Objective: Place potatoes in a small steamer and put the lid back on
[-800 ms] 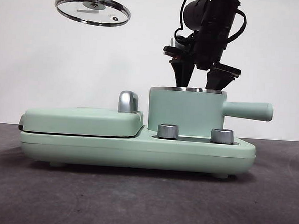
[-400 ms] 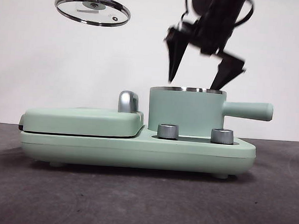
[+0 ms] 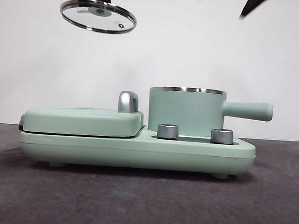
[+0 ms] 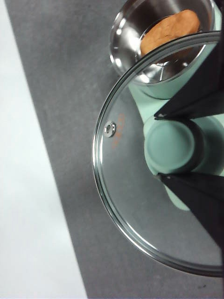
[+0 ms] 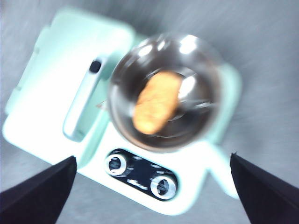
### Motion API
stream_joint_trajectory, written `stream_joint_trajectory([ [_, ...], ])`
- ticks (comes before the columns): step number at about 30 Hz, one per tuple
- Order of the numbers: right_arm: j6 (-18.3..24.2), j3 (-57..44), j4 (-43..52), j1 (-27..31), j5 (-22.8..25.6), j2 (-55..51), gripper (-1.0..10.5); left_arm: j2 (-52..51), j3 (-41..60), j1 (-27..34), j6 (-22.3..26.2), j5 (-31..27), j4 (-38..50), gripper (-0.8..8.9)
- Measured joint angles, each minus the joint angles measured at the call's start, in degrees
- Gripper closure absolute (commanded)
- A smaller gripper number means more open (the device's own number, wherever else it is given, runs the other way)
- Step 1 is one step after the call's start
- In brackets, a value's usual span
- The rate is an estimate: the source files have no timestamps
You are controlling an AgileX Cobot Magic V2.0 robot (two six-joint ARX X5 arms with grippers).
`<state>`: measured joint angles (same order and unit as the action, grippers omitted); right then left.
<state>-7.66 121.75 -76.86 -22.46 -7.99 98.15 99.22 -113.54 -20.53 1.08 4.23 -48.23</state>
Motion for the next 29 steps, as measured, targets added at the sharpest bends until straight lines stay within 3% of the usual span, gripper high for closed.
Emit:
stream_joint_trajectory([
  [4,0.37,-4.52,-0.02,-3.06,3.67,-9.66,4.3,0.0,0.81,-0.79,0.0,-0.02,-0.17,7.98],
  [15,0.39,-28.89,0.63,-10.8,3.74,-36.92,4.3,0.02,0.81,-6.95,0.0,-0.02,0.7,7.98],
  [23,-0.33,-51.76,12.76,-11.78,3.74,-54.34,4.3,2.08,0.81,-13.44,-0.07,0.0,4.09,7.98],
  [29,-3.1,-59.12,15.47,-11.78,5.05,-61.92,4.3,7.02,0.81,-17.55,0.0,0.0,6.86,7.98],
])
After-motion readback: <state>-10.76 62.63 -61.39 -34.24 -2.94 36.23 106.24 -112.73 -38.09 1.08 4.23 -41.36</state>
